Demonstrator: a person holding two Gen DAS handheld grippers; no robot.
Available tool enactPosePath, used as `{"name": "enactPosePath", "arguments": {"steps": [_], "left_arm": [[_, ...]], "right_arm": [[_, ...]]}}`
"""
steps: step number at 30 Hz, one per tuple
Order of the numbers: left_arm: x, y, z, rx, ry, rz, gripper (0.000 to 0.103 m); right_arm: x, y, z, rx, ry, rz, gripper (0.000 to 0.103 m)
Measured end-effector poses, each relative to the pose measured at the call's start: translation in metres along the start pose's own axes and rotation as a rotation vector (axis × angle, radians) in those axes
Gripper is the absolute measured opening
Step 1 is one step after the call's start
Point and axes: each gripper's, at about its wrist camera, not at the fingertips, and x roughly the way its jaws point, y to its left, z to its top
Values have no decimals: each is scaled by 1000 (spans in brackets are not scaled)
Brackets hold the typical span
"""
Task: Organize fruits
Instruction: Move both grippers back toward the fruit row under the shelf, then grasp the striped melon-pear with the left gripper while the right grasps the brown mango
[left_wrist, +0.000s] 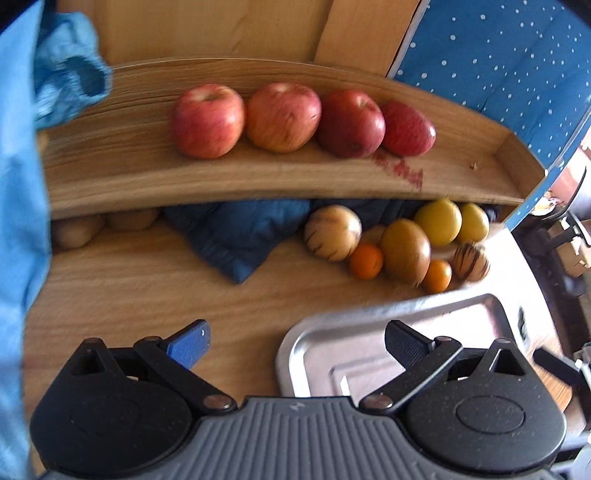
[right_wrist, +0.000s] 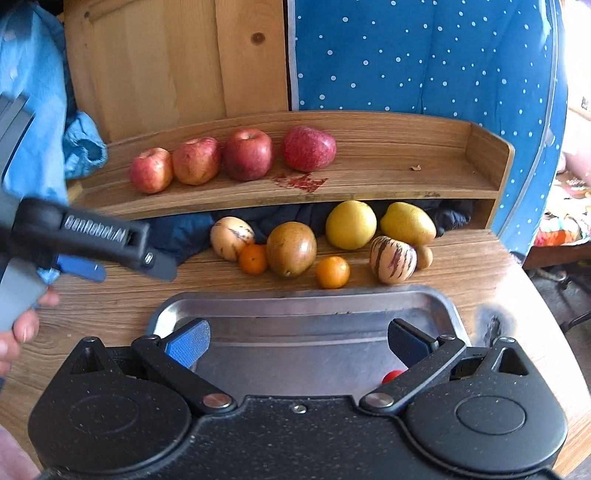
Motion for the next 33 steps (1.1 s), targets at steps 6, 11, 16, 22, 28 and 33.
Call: {"name": "enactPosePath", "arguments": {"steps": [6,11,16,22,28,33], "left_arm": [[34,-3,24,-76,30,-58,102],[58,-2,34,-168,52,-72,102],[78,0,43,-244,65,-80,102],[94,5,51,-312,56,-120,102],[100,10,52,-344,39,-134,99],[104,14,58,-349,21,-139,92]], "right_arm": [[18,1,5,-29,30,-71,102],[36,-5,16,-16,31,-98,102],[62,-3,29,-50,48,-106,102],[92,1,44,-62,55,-85,98],[113,13,53,-108,55,-57,95],[128,18,60,-128,63,-64,84]]}}
